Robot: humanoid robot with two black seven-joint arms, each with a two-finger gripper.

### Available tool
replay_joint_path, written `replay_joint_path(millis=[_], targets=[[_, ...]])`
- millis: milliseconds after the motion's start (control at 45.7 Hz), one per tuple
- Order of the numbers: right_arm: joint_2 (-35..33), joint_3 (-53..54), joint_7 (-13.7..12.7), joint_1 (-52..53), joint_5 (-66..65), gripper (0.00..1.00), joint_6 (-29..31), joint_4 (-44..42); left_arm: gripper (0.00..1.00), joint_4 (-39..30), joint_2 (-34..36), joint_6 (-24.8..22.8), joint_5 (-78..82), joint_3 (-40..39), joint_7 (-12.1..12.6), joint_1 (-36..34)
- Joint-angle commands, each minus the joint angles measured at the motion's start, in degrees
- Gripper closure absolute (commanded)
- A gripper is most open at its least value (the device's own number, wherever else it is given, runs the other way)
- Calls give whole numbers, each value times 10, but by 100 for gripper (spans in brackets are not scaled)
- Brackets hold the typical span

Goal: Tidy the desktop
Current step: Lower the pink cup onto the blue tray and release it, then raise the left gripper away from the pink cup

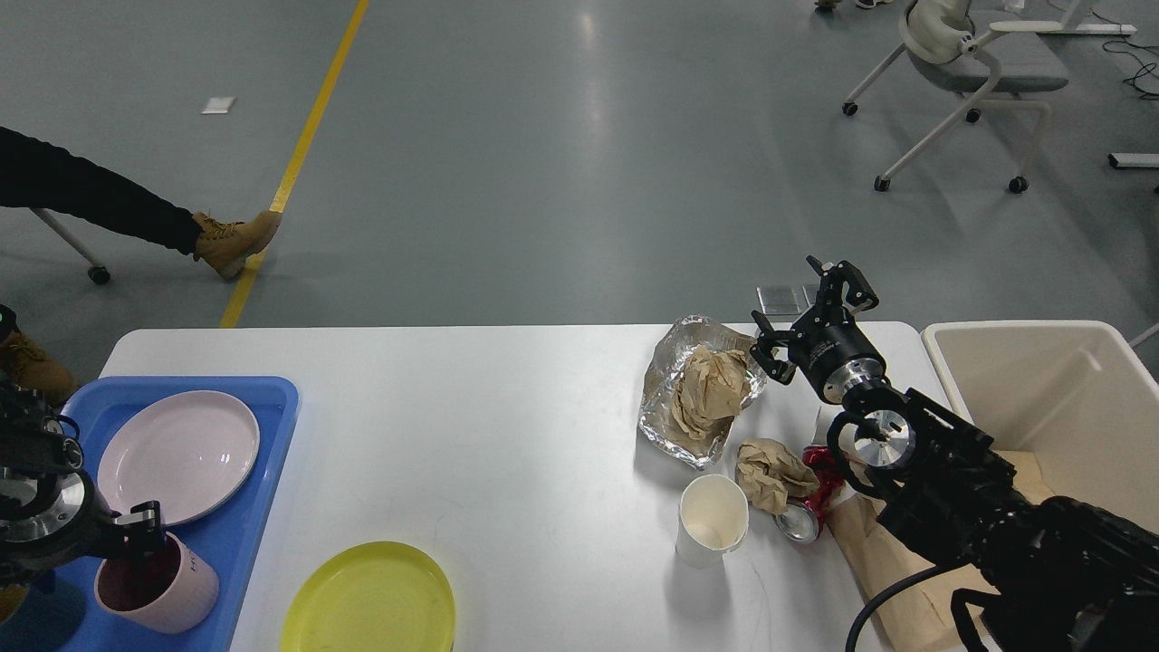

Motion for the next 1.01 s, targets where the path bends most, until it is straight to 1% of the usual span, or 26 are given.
replay_joint_path(millis=[0,44,153,306,438,525,656,722,809,984], targets=[[0,0,0,0,0,0,0,0,10,0,4,-46,-1,9,-2,-43],[0,0,0,0,0,0,0,0,8,0,6,-61,-1,10,-2,-57],[0,0,0,0,0,0,0,0,7,0,12,-118,-1,20,-3,-101],[0,0,0,0,0,0,0,0,6,-2,11,-200,-6,43,-10,-203],[0,0,0,0,0,0,0,0,6,-3,4,-246,-11,44,-11,-274],[0,0,0,0,0,0,0,0,6,-5,-5,-272,-16,40,-11,-321],[0,0,0,0,0,0,0,0,6,-5,-37,-339,-34,38,-13,-397],[0,0,0,0,0,0,0,0,6,-5,-54,-368,-52,38,-24,-433],[0,0,0,0,0,0,0,0,6,-5,-65,-374,-76,39,-39,-470],[0,0,0,0,0,0,0,0,6,-19,-84,-374,-115,41,-40,-536]])
